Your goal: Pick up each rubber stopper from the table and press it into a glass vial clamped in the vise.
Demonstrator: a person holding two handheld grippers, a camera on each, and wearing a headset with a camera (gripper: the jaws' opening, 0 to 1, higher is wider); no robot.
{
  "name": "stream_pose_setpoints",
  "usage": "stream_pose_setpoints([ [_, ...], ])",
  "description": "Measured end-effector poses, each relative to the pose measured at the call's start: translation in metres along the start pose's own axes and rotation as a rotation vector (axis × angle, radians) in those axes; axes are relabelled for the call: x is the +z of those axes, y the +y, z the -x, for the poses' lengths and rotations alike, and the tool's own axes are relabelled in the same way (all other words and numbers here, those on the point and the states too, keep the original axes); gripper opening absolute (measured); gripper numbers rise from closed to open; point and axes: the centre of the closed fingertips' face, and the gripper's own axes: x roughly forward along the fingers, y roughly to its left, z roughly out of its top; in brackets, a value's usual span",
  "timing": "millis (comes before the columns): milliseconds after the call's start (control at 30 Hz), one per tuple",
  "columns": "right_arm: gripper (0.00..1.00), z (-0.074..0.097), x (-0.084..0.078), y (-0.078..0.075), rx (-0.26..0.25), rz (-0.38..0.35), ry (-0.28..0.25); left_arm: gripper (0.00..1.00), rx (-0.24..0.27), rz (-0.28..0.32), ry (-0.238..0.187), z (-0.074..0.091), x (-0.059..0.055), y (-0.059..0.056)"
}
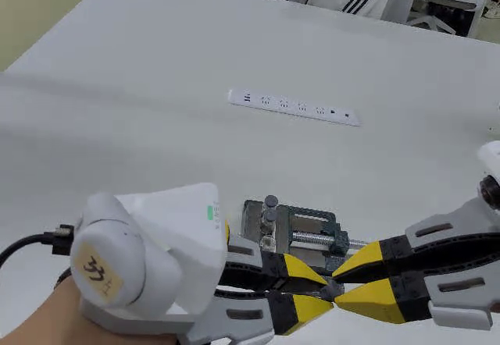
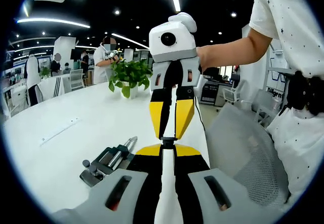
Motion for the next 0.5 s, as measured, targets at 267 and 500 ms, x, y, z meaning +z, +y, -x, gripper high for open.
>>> stream_pose_setpoints([
  [267,0.05,-0.001,0.0,-0.008,-0.009,-0.023,0.012,0.11,0.027,0.012,-0.001,0.007,-0.008,0.004],
  [500,0.05,-0.006,0.007,-0.027,-0.063,-0.038,0.031,0.24,0.103,0.026,0.015,0.024,-0.024,0.02],
])
